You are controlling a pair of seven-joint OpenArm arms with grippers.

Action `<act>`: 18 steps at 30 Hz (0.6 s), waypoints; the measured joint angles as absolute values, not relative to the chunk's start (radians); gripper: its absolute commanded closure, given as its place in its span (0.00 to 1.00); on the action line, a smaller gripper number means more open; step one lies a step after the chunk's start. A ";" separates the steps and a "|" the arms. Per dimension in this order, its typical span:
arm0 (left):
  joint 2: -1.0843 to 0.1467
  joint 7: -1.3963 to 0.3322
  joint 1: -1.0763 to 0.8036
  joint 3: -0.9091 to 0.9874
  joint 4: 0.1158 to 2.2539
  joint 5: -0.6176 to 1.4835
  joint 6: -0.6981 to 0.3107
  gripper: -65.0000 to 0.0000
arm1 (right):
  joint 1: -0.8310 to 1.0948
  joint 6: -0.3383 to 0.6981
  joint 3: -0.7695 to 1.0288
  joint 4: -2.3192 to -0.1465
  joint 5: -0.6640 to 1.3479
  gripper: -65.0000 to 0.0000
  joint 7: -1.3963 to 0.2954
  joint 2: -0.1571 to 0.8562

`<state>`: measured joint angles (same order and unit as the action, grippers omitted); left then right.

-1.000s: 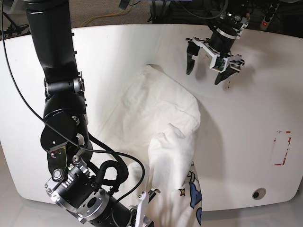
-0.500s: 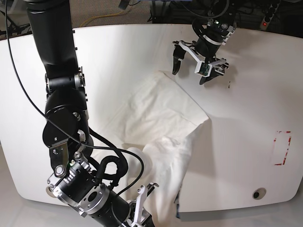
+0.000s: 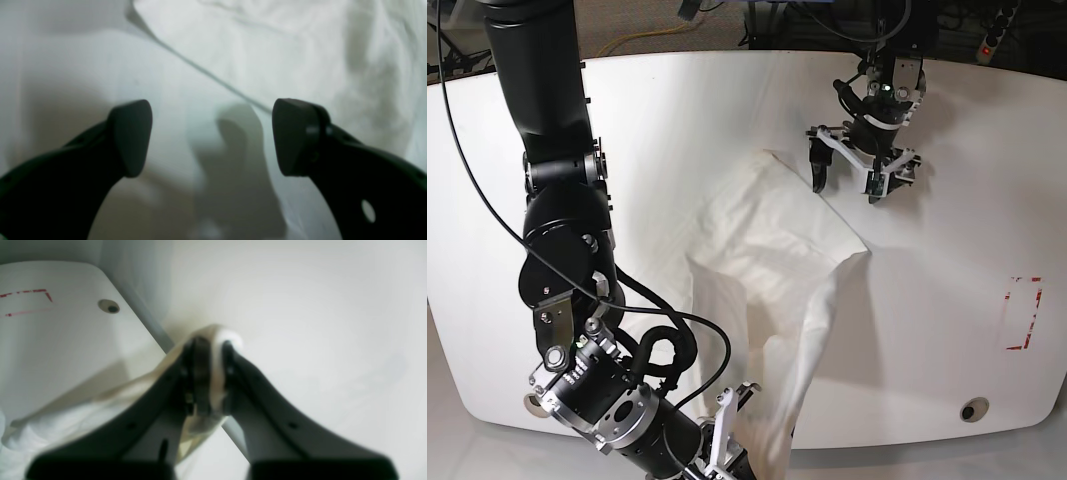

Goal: Fold the T-shirt properly
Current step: 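Lower the left gripper and grasp the shirt edge beside the right gripper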

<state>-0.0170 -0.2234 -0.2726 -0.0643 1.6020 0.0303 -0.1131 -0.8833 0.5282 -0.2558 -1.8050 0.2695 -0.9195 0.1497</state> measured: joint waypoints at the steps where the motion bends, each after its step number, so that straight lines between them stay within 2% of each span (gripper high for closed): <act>1: -0.017 -0.221 -0.255 -0.064 1.591 0.028 -0.113 0.19 | -0.884 0.529 -0.256 -1.805 0.270 0.94 -0.920 0.150; 18: -0.025 -0.225 0.011 -0.016 1.335 0.026 -0.113 0.19 | -0.883 0.529 -0.255 -1.805 0.270 0.94 -0.920 0.155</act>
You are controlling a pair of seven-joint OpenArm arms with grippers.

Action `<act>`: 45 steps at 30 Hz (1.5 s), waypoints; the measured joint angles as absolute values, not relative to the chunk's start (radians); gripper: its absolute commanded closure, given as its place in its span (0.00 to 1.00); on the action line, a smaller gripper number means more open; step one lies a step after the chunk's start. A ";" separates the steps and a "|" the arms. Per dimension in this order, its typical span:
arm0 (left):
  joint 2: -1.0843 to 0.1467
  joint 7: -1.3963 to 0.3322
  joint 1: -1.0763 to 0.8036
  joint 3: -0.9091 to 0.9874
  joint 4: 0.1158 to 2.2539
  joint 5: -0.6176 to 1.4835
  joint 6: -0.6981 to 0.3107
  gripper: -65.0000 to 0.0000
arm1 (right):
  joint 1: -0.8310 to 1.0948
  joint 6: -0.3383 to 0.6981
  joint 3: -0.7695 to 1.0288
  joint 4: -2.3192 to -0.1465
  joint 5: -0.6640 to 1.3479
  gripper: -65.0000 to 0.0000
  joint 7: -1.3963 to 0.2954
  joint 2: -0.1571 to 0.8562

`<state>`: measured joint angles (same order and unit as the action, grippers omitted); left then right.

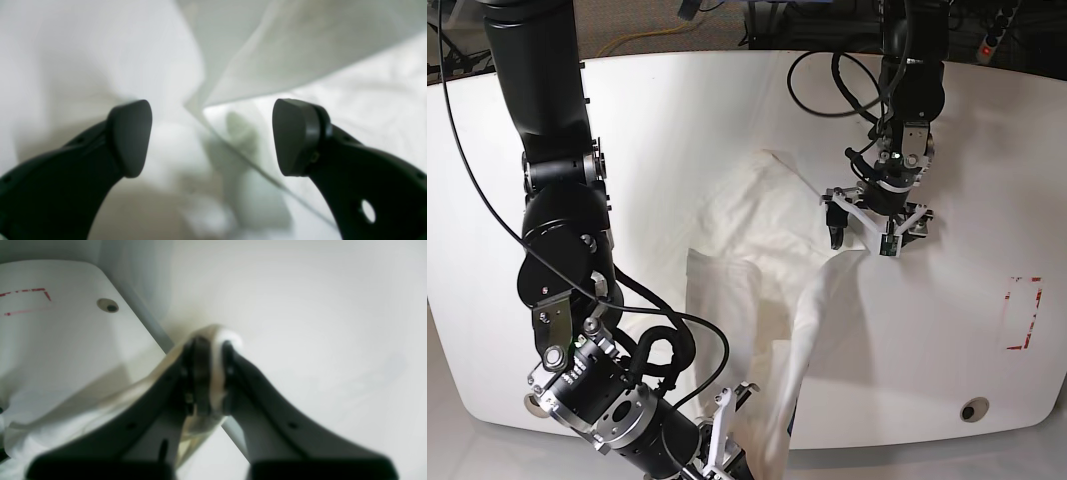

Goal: Fold the T-shirt properly
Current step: 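Lower the left gripper and grasp the shirt edge beside the right gripper, then lift the shirt with both grippers and swing it flat across the table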

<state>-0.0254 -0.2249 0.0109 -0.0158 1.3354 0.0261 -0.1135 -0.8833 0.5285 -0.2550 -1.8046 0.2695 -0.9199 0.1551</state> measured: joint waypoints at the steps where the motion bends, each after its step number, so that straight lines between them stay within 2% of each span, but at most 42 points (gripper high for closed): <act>1: -0.025 -0.221 0.020 -0.017 1.325 0.026 -0.115 0.19 | -0.883 0.528 -0.255 -1.805 0.270 0.94 -0.920 0.155; 8: -0.022 -0.216 0.086 -0.021 1.231 0.027 -0.123 0.19 | -0.883 0.528 -0.254 -1.805 0.269 0.94 -0.920 0.155; 10: -0.020 -0.207 0.109 -0.021 1.191 0.025 -0.122 0.24 | -0.883 0.528 -0.254 -1.805 0.270 0.94 -0.920 0.155; 11: -0.020 -0.198 0.118 -0.022 1.176 0.027 -0.121 0.29 | -0.883 0.528 -0.254 -1.805 0.268 0.94 -0.921 0.155; 14: -0.018 -0.179 0.154 -0.023 1.122 0.027 -0.141 0.59 | -0.883 0.528 -0.254 -1.805 0.272 0.94 -0.920 0.155; 16: -0.022 -0.163 0.179 -0.041 1.083 0.027 -0.187 0.84 | -0.883 0.529 -0.254 -1.805 0.270 0.94 -0.920 0.155; 18: -0.020 -0.159 0.201 -0.053 1.050 0.033 -0.229 0.99 | -0.878 0.527 -0.253 -1.805 0.266 0.94 -0.920 0.155; 26: 0.002 -0.183 0.212 -0.061 1.041 0.041 -0.237 1.00 | -0.860 0.531 -0.204 -1.805 0.268 0.94 -0.921 0.181; 35: -0.061 -0.458 0.147 -0.058 1.411 0.022 -0.245 1.00 | -0.849 0.528 -0.162 -1.776 0.277 0.94 -0.915 0.228; 45: -0.186 -0.646 0.167 -0.060 1.771 0.022 -0.252 1.00 | -0.897 0.528 -0.088 -1.527 0.270 0.94 -0.922 0.276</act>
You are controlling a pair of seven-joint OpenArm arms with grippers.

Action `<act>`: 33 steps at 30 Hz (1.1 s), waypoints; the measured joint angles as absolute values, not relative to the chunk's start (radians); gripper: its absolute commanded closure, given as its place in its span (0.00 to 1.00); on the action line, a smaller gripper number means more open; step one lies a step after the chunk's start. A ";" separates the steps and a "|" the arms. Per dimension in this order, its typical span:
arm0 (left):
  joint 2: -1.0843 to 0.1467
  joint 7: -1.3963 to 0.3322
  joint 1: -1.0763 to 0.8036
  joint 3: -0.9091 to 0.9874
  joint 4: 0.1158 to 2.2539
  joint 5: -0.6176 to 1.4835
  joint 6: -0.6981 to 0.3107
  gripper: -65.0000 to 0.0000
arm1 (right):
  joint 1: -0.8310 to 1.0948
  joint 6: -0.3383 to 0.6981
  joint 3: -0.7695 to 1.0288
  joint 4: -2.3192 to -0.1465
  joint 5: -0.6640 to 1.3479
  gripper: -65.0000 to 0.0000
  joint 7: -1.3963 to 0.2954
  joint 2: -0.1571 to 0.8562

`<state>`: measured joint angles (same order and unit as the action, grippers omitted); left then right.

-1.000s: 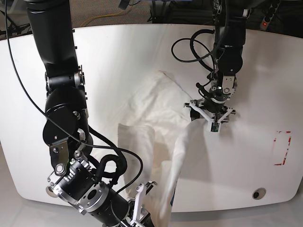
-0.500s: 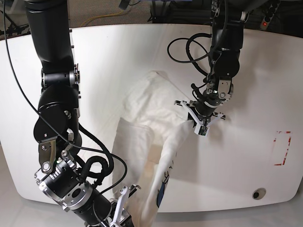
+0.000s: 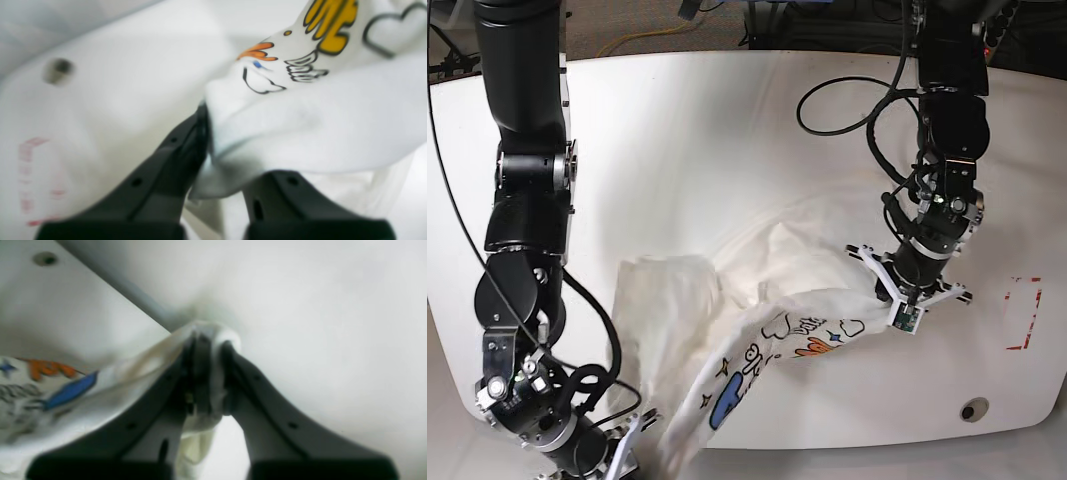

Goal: Fold the T-shirt properly
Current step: 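Lift the shirt with both grippers and swing it flat across the table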

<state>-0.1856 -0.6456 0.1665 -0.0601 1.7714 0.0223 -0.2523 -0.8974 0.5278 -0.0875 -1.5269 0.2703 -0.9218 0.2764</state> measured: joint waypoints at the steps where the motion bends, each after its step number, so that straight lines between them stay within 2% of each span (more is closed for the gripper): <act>1: -0.204 -0.653 0.176 -0.060 1.796 0.023 -0.252 1.00 | -0.915 0.526 -0.081 -1.496 0.266 0.94 -0.922 0.280; 11: -0.367 -0.774 0.359 -0.010 1.924 0.031 -0.262 0.99 | -1.107 0.531 -0.075 -1.269 0.281 0.94 -0.922 0.319; 16: -0.444 -0.769 0.474 -0.016 1.934 0.046 -0.278 0.99 | -1.201 0.529 -0.069 -1.262 0.285 0.94 -0.968 0.326; 20: -0.495 -0.847 0.560 -0.014 1.936 0.043 -0.346 0.99 | -1.237 0.575 -0.047 -1.290 0.292 0.94 -1.043 0.324; 26: -0.504 -0.954 0.572 -0.067 1.979 0.043 -0.458 0.99 | -1.119 0.603 0.024 -1.414 0.292 0.94 -1.137 0.347; 33: -0.490 -1.010 0.360 -0.132 1.994 0.052 -0.507 0.99 | -0.800 0.601 0.169 -1.551 0.288 0.94 -1.181 0.349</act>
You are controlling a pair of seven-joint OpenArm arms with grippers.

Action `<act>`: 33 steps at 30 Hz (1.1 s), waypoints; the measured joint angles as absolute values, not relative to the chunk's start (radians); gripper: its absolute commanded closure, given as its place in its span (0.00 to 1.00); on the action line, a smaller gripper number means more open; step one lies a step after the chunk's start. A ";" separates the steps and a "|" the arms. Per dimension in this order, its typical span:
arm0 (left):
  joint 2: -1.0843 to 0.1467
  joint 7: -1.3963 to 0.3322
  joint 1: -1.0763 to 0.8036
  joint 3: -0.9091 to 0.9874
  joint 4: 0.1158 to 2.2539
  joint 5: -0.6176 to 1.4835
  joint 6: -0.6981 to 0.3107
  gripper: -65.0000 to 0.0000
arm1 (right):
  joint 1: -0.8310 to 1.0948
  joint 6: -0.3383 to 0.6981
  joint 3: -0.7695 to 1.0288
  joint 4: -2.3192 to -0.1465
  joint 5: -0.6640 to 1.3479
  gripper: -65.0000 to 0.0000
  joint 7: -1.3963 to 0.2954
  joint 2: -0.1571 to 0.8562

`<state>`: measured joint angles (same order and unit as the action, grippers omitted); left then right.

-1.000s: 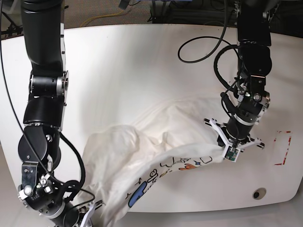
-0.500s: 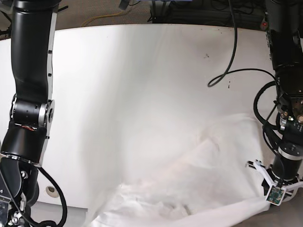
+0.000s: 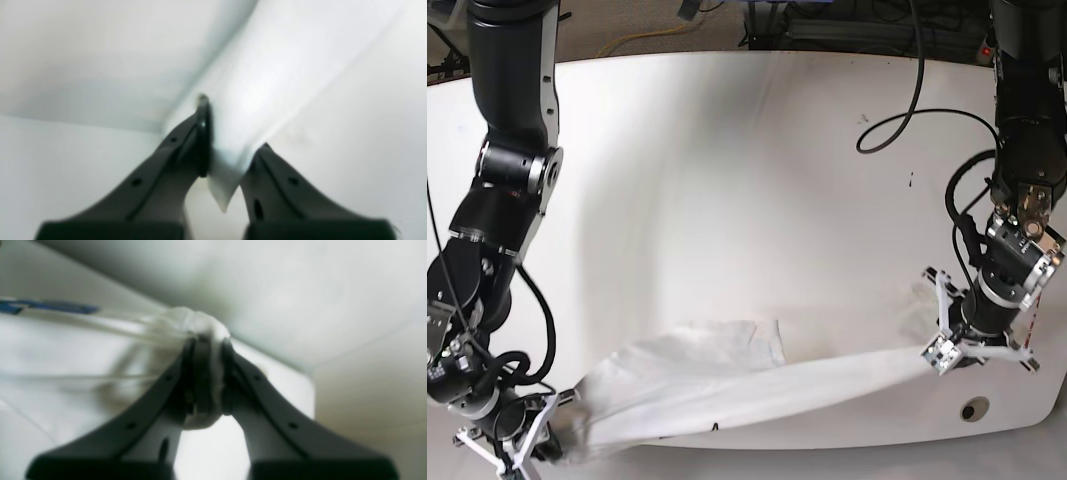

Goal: Fold the T-shirt properly
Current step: 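Lift the shirt with both grippers and swing it flat across the table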

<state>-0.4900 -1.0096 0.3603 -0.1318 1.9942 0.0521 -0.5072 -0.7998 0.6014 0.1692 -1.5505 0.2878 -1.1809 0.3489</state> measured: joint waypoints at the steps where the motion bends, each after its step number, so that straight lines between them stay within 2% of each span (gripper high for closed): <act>1: -0.487 -1.011 0.339 -0.131 1.994 0.053 -0.509 0.99 | -0.765 0.606 0.181 -1.560 0.293 0.94 -1.181 0.349; 6: -0.439 -1.011 0.183 -0.126 1.996 0.049 -0.506 0.99 | -0.553 0.604 0.269 -1.605 0.292 0.94 -1.179 0.345; 14: -0.376 -1.020 -0.016 -0.131 1.989 0.045 -0.506 0.99 | -0.318 0.651 0.395 -1.608 0.290 0.94 -1.170 0.319; 26: -0.345 -1.013 -0.201 -0.122 1.987 0.044 -0.506 0.98 | -0.110 0.654 0.532 -1.607 0.291 0.92 -1.172 0.268; 28: -0.344 -1.013 -0.210 -0.122 1.987 0.046 -0.506 0.92 | -0.096 0.654 0.539 -1.607 0.291 0.84 -1.175 0.264; 31: -0.345 -1.015 -0.217 -0.115 1.987 0.041 -0.506 0.65 | -0.092 0.653 0.543 -1.607 0.284 0.55 -1.175 0.264; 32: -0.345 -1.017 -0.219 -0.113 1.987 0.041 -0.506 0.51 | -0.093 0.652 0.543 -1.607 0.277 0.40 -1.176 0.266; 33: -0.345 -1.020 -0.221 -0.110 1.987 0.036 -0.500 0.43 | -0.095 0.651 0.543 -1.607 0.272 0.30 -1.174 0.266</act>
<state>-0.3454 -1.0203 -0.2207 -0.1104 1.9865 0.0364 -0.5003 -0.0948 0.6514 0.5426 -1.6066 0.2718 -1.1744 0.2661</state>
